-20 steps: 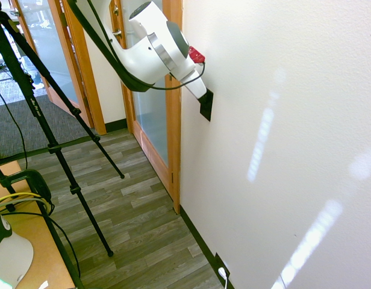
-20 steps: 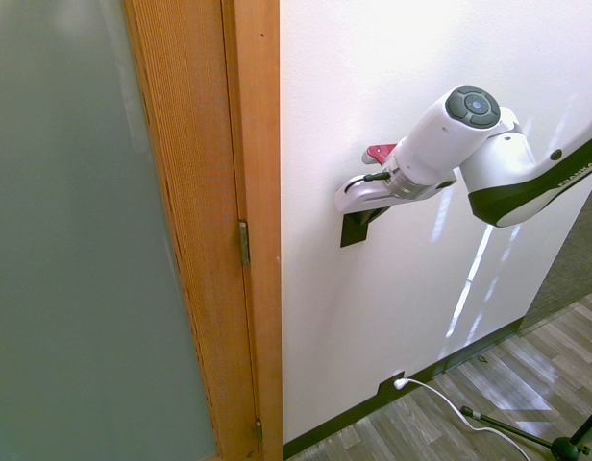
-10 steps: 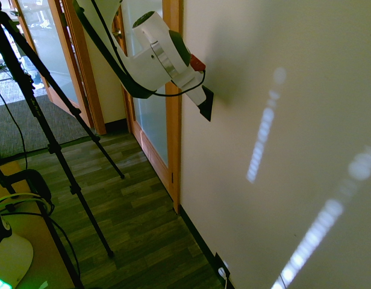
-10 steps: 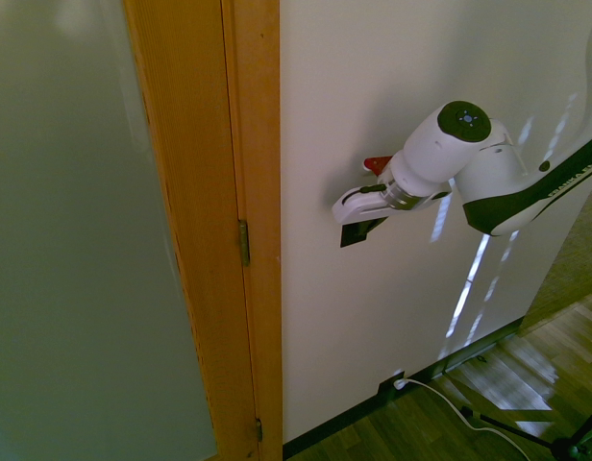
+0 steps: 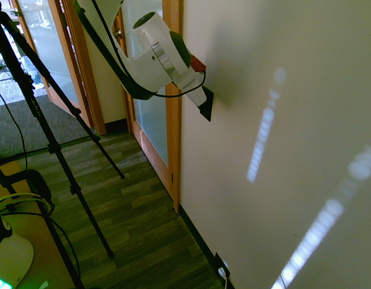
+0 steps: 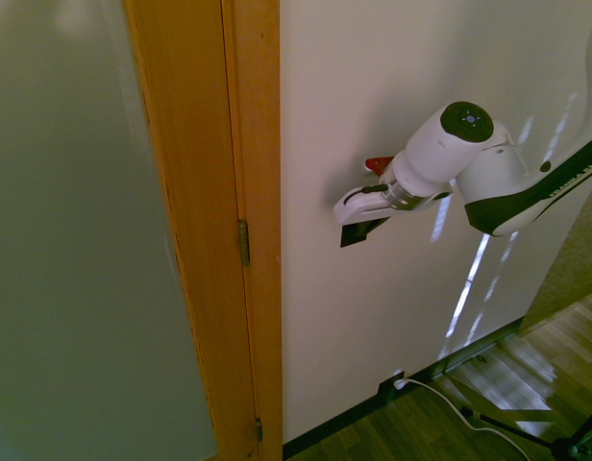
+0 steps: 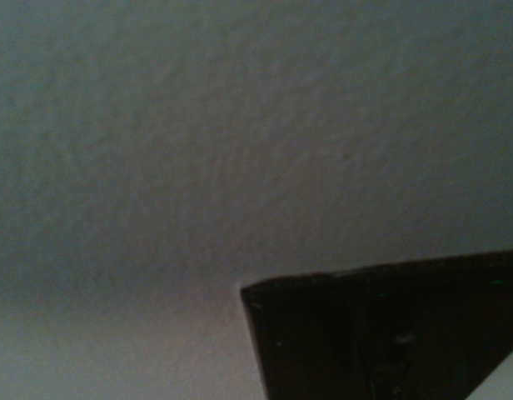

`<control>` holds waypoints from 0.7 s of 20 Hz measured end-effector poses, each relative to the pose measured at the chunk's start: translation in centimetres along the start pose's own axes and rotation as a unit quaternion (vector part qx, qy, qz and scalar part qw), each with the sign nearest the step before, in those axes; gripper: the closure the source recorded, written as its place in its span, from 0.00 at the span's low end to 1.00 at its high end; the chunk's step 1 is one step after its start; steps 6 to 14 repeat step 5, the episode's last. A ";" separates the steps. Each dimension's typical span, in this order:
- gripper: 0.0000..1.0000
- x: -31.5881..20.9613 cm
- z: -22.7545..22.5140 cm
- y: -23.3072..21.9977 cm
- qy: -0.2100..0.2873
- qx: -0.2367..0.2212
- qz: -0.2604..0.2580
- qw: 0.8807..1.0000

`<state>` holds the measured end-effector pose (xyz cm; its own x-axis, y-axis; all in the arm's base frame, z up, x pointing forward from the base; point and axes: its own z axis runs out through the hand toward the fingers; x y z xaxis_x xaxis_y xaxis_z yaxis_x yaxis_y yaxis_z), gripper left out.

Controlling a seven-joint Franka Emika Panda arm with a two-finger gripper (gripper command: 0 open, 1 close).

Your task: Turn off the light

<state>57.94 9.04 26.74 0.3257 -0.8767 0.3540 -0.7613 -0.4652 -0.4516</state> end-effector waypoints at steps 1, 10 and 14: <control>0.00 -0.2 0.0 0.1 -0.001 -0.001 -0.002 1.000; 0.00 -2.2 -1.0 1.8 -0.018 -0.012 -0.020 1.000; 0.00 -2.2 -1.0 1.8 -0.018 -0.012 -0.020 1.000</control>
